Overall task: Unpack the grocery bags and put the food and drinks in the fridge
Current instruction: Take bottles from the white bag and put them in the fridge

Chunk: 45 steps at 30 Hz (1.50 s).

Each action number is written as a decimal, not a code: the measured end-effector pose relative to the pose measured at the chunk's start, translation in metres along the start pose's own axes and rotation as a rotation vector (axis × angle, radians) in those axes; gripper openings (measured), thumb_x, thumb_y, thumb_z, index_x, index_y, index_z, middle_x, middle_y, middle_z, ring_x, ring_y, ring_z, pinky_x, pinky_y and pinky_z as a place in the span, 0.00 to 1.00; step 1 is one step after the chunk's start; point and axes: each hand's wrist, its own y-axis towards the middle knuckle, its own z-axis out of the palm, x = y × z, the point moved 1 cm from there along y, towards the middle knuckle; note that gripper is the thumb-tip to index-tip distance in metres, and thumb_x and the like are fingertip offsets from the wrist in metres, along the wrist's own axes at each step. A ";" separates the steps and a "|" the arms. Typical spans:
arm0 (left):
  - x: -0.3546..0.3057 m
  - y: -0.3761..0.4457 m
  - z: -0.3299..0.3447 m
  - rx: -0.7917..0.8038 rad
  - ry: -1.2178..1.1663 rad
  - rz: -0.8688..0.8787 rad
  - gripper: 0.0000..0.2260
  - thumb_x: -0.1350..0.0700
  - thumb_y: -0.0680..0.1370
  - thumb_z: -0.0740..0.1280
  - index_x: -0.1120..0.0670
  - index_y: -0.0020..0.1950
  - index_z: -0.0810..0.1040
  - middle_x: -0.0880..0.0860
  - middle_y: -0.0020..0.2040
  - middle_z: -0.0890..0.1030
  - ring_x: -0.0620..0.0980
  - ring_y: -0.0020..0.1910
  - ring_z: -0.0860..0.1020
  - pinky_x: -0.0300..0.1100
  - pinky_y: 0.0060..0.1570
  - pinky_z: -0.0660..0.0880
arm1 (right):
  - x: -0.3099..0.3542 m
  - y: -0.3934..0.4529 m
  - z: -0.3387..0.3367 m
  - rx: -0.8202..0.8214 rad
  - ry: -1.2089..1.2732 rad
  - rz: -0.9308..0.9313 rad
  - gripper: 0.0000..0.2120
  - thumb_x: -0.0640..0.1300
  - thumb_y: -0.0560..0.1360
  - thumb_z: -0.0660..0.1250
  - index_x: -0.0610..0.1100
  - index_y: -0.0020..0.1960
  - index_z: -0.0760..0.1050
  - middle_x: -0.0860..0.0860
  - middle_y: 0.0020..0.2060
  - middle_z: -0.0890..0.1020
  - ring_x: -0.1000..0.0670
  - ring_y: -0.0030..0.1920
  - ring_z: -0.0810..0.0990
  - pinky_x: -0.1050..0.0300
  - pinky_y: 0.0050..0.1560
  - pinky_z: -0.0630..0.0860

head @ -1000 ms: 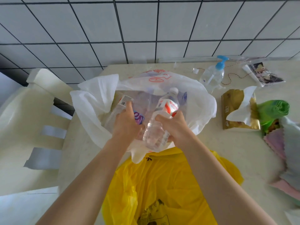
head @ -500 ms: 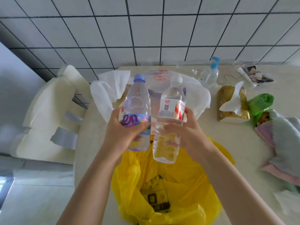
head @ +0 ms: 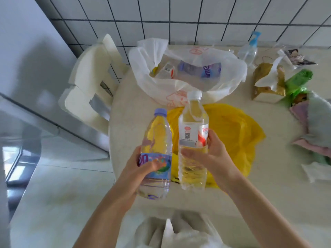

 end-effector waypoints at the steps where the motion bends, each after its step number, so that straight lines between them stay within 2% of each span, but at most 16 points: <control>1: 0.010 -0.010 -0.008 0.014 0.003 -0.014 0.31 0.54 0.59 0.75 0.50 0.61 0.75 0.55 0.52 0.85 0.56 0.48 0.84 0.45 0.37 0.80 | -0.008 -0.012 0.007 -0.005 0.000 0.005 0.28 0.39 0.63 0.79 0.51 0.59 0.72 0.52 0.49 0.84 0.51 0.49 0.83 0.46 0.51 0.81; 3: 0.030 -0.030 -0.024 0.047 0.004 -0.044 0.27 0.56 0.63 0.74 0.51 0.62 0.75 0.59 0.54 0.84 0.57 0.48 0.84 0.47 0.37 0.80 | -0.023 -0.038 0.022 -0.025 0.000 0.000 0.30 0.40 0.62 0.80 0.51 0.60 0.73 0.53 0.49 0.84 0.51 0.49 0.83 0.48 0.51 0.81; 7: 0.067 -0.071 -0.055 0.094 0.013 -0.091 0.33 0.51 0.57 0.77 0.51 0.62 0.76 0.62 0.51 0.83 0.57 0.40 0.83 0.44 0.28 0.77 | -0.056 -0.095 0.051 -0.077 0.056 -0.019 0.29 0.38 0.62 0.80 0.49 0.59 0.73 0.51 0.47 0.84 0.50 0.47 0.84 0.53 0.46 0.81; 11: 0.098 -0.115 -0.091 0.108 0.066 -0.079 0.31 0.52 0.58 0.78 0.53 0.61 0.77 0.61 0.49 0.84 0.59 0.43 0.84 0.49 0.36 0.79 | -0.089 -0.153 0.082 -0.106 0.113 -0.005 0.28 0.39 0.60 0.79 0.48 0.57 0.74 0.48 0.46 0.85 0.47 0.46 0.85 0.53 0.42 0.80; 13: 0.113 -0.136 -0.107 0.079 0.067 -0.077 0.27 0.55 0.61 0.76 0.54 0.59 0.78 0.60 0.48 0.84 0.58 0.42 0.84 0.49 0.35 0.80 | -0.103 -0.180 0.096 -0.115 0.110 0.013 0.27 0.38 0.60 0.78 0.47 0.56 0.74 0.46 0.46 0.85 0.45 0.46 0.84 0.49 0.44 0.81; 16: 0.131 -0.165 -0.125 0.062 0.063 -0.068 0.24 0.55 0.64 0.74 0.54 0.60 0.77 0.59 0.49 0.85 0.58 0.45 0.84 0.50 0.40 0.81 | -0.121 -0.215 0.114 -0.120 0.077 0.029 0.26 0.42 0.59 0.78 0.48 0.55 0.75 0.46 0.46 0.84 0.44 0.47 0.84 0.45 0.48 0.82; 19: 0.146 -0.191 -0.137 0.052 0.055 -0.055 0.24 0.55 0.64 0.75 0.51 0.59 0.77 0.58 0.50 0.85 0.59 0.48 0.84 0.52 0.44 0.82 | -0.128 -0.243 0.128 -0.090 0.056 0.039 0.25 0.38 0.63 0.79 0.49 0.55 0.74 0.48 0.46 0.84 0.47 0.46 0.84 0.49 0.46 0.82; 21: 0.155 -0.207 -0.143 0.041 0.051 -0.036 0.24 0.56 0.64 0.75 0.52 0.60 0.77 0.59 0.51 0.84 0.59 0.48 0.84 0.52 0.44 0.82 | -0.131 -0.256 0.135 -0.058 0.036 0.033 0.24 0.35 0.65 0.77 0.48 0.57 0.73 0.47 0.46 0.83 0.49 0.45 0.84 0.53 0.44 0.82; 23: 0.164 -0.224 -0.148 0.019 0.044 -0.012 0.26 0.56 0.63 0.76 0.53 0.60 0.76 0.59 0.50 0.84 0.59 0.47 0.84 0.51 0.42 0.82 | -0.136 -0.267 0.140 -0.037 -0.005 0.025 0.25 0.34 0.65 0.77 0.47 0.57 0.73 0.47 0.46 0.84 0.49 0.45 0.84 0.51 0.45 0.82; 26: 0.181 -0.250 -0.155 -0.044 0.007 0.006 0.31 0.54 0.59 0.79 0.52 0.60 0.75 0.57 0.50 0.85 0.58 0.46 0.85 0.50 0.40 0.81 | -0.143 -0.283 0.146 0.022 -0.060 0.019 0.25 0.36 0.64 0.78 0.48 0.56 0.73 0.51 0.45 0.84 0.51 0.46 0.84 0.48 0.49 0.82; 31: 0.221 -0.297 -0.164 -0.191 -0.106 0.028 0.34 0.51 0.57 0.79 0.52 0.61 0.76 0.58 0.50 0.84 0.59 0.47 0.84 0.53 0.43 0.81 | -0.164 -0.314 0.150 0.168 -0.117 0.024 0.24 0.38 0.64 0.78 0.49 0.55 0.74 0.53 0.44 0.83 0.52 0.46 0.84 0.51 0.47 0.82; 35: 0.262 -0.340 -0.167 -0.337 -0.243 0.017 0.27 0.57 0.60 0.78 0.53 0.58 0.76 0.58 0.44 0.85 0.58 0.39 0.84 0.51 0.36 0.81 | -0.182 -0.336 0.162 0.266 -0.213 0.027 0.23 0.37 0.64 0.79 0.48 0.54 0.74 0.55 0.42 0.82 0.54 0.43 0.83 0.58 0.41 0.81; 39: 0.297 -0.378 -0.182 -0.459 -0.307 -0.034 0.38 0.54 0.54 0.81 0.56 0.62 0.74 0.61 0.50 0.83 0.60 0.43 0.84 0.50 0.38 0.80 | -0.195 -0.357 0.183 0.355 -0.300 0.037 0.25 0.39 0.64 0.79 0.48 0.56 0.73 0.53 0.44 0.82 0.53 0.43 0.83 0.51 0.47 0.82; 42: 0.316 -0.401 -0.197 -0.577 -0.359 -0.061 0.36 0.57 0.56 0.82 0.54 0.62 0.73 0.58 0.51 0.84 0.57 0.44 0.85 0.50 0.39 0.81 | -0.203 -0.371 0.206 0.446 -0.340 0.052 0.26 0.39 0.64 0.79 0.47 0.58 0.73 0.52 0.45 0.83 0.54 0.43 0.84 0.51 0.48 0.82; 45: 0.328 -0.420 -0.215 -0.661 -0.405 -0.069 0.35 0.54 0.57 0.79 0.52 0.62 0.72 0.56 0.51 0.83 0.56 0.45 0.85 0.52 0.45 0.82 | -0.206 -0.382 0.236 0.536 -0.378 0.057 0.25 0.38 0.65 0.78 0.46 0.59 0.72 0.51 0.47 0.82 0.57 0.42 0.84 0.55 0.48 0.82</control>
